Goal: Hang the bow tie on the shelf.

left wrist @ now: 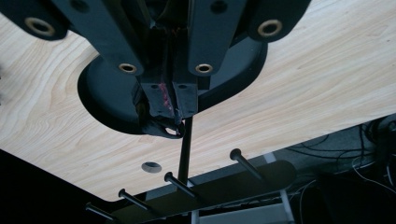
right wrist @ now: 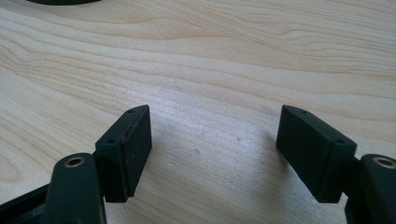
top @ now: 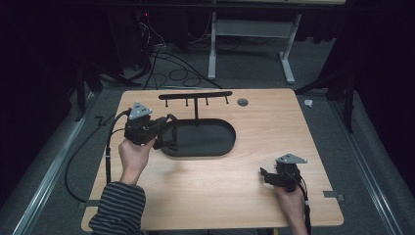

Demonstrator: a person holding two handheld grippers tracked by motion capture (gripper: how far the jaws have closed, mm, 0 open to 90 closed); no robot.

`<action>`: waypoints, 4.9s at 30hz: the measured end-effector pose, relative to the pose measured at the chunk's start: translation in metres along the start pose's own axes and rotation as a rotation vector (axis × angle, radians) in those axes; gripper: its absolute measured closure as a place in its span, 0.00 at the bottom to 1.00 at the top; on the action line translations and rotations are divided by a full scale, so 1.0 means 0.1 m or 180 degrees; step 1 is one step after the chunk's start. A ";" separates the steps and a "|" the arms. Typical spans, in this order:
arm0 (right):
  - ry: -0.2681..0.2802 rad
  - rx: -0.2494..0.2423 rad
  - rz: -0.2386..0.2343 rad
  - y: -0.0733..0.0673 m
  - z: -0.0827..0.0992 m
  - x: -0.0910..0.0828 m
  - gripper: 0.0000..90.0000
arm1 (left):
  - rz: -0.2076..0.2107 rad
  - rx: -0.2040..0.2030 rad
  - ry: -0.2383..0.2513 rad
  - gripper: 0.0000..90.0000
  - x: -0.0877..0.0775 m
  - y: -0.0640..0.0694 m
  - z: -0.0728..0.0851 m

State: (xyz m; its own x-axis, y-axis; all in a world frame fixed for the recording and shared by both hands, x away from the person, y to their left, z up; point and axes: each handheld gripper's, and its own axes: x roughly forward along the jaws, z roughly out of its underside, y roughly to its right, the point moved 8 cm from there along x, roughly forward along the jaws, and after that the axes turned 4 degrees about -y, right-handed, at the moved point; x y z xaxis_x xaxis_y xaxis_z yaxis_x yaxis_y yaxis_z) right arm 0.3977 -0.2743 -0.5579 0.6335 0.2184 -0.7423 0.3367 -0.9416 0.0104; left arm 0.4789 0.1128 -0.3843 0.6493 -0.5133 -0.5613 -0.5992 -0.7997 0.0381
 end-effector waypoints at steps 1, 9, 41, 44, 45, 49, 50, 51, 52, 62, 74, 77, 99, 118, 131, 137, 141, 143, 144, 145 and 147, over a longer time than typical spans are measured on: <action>0.0000 -0.0003 0.0001 0.00 0.00 0.00 0.31 | 0.0002 0.0000 0.0011 0.98 -0.01 0.00 -0.01; 0.0001 -0.0001 -0.0002 0.00 0.00 0.00 0.31 | -0.0043 0.0074 -0.0011 0.98 -0.03 0.02 -0.03; 0.0002 -0.0005 -0.0006 0.00 0.00 0.00 0.31 | -0.0222 -0.0018 -0.0023 0.98 0.11 -0.21 -0.32; 0.0002 -0.0005 -0.0006 0.00 0.00 0.00 0.31 | -0.0252 -0.0051 -0.0014 0.98 0.14 -0.25 -0.33; 0.0003 -0.0009 -0.0006 0.00 0.00 0.00 0.31 | -0.0261 -0.0053 -0.0025 0.98 0.15 -0.26 -0.33; 0.0001 -0.0003 -0.0009 0.00 0.00 0.00 0.31 | -0.0327 -0.0053 -0.0064 0.98 0.20 -0.31 -0.33; 0.0002 -0.0003 -0.0008 0.00 0.00 0.00 0.31 | -0.0332 -0.0053 -0.0065 0.98 0.22 -0.32 -0.33; 0.0003 -0.0004 -0.0008 0.00 0.00 0.00 0.31 | -0.0341 -0.0054 -0.0069 0.98 0.23 -0.34 -0.34; 0.0002 -0.0002 -0.0009 0.00 0.00 0.00 0.31 | -0.0352 -0.0058 -0.0061 0.98 0.24 -0.35 -0.34; -0.0001 -0.0008 -0.0009 0.00 0.00 0.00 0.31 | -0.0454 -0.0086 -0.0113 0.97 0.42 -0.44 -0.31; 0.0001 -0.0008 -0.0012 -0.01 0.00 0.00 0.31 | -0.0564 -0.0090 -0.0074 0.97 0.38 -0.50 -0.32; 0.0002 -0.0018 -0.0017 -0.01 0.00 0.00 0.31 | -0.0588 -0.0103 -0.0100 0.97 0.41 -0.51 -0.30; 0.0007 -0.0019 -0.0029 -0.01 0.00 0.00 0.31 | -0.0588 -0.0075 -0.0249 0.96 0.40 -0.48 -0.22; 0.0000 -0.0037 -0.0031 -0.02 -0.01 0.01 0.31 | -0.0523 -0.0102 -0.0187 0.86 0.35 -0.44 -0.22; -0.0002 -0.0041 -0.0029 -0.01 -0.01 0.01 0.31 | -0.0405 -0.0210 -0.0068 0.78 0.17 -0.47 -0.13; -0.0003 -0.0041 -0.0029 -0.01 -0.01 0.01 0.31 | -0.0360 -0.0183 -0.0058 0.75 0.09 -0.43 -0.11; -0.0002 -0.0040 -0.0029 -0.01 -0.01 0.01 0.31 | -0.0334 -0.0200 -0.0013 0.73 0.01 -0.41 -0.13; -0.0003 -0.0042 -0.0030 -0.01 -0.01 0.01 0.31 | -0.0329 -0.0202 0.0010 0.71 -0.04 -0.41 -0.14; -0.0007 -0.0036 -0.0030 -0.02 -0.01 0.01 0.31 | -0.0328 -0.0203 0.0020 0.71 -0.06 -0.41 -0.14; -0.0006 -0.0036 -0.0029 -0.02 -0.01 0.01 0.31 | -0.0323 -0.0199 0.0021 0.70 -0.08 -0.40 -0.14; 0.0001 -0.0039 -0.0029 -0.02 -0.01 0.01 0.31 | -0.0319 -0.0191 0.0038 0.68 -0.12 -0.39 -0.13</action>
State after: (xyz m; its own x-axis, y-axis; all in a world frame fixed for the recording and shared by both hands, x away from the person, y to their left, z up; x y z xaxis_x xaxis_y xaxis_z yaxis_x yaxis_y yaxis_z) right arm 0.3983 -0.2725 -0.5580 0.6305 0.2271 -0.7422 0.3510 -0.9363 0.0118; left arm 0.5004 0.1457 -0.3688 0.7102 -0.4333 -0.5549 -0.5022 -0.8642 0.0321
